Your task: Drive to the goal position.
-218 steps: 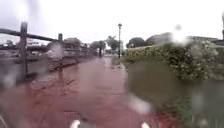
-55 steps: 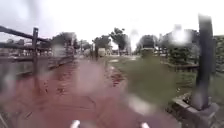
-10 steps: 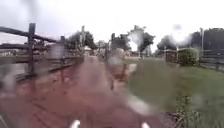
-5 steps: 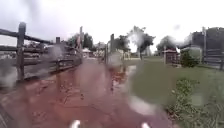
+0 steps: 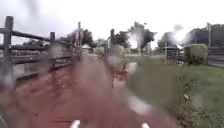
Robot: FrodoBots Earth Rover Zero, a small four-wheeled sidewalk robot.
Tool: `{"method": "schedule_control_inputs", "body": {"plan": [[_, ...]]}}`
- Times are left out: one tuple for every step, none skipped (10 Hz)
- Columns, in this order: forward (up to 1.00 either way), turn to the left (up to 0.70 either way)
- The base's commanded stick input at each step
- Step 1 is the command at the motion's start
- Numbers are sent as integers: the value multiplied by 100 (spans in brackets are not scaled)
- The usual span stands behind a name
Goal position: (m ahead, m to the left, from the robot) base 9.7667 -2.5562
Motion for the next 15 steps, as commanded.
{"method": "schedule_control_inputs", "body": {"plan": [[70, 27], [70, 24], [70, 3], [70, 0], [70, 0], [70, 0], [70, 0], [70, 2], [70, 16], [70, 21], [70, 0], [70, 0], [70, 0], [70, 0], [70, 0]]}}
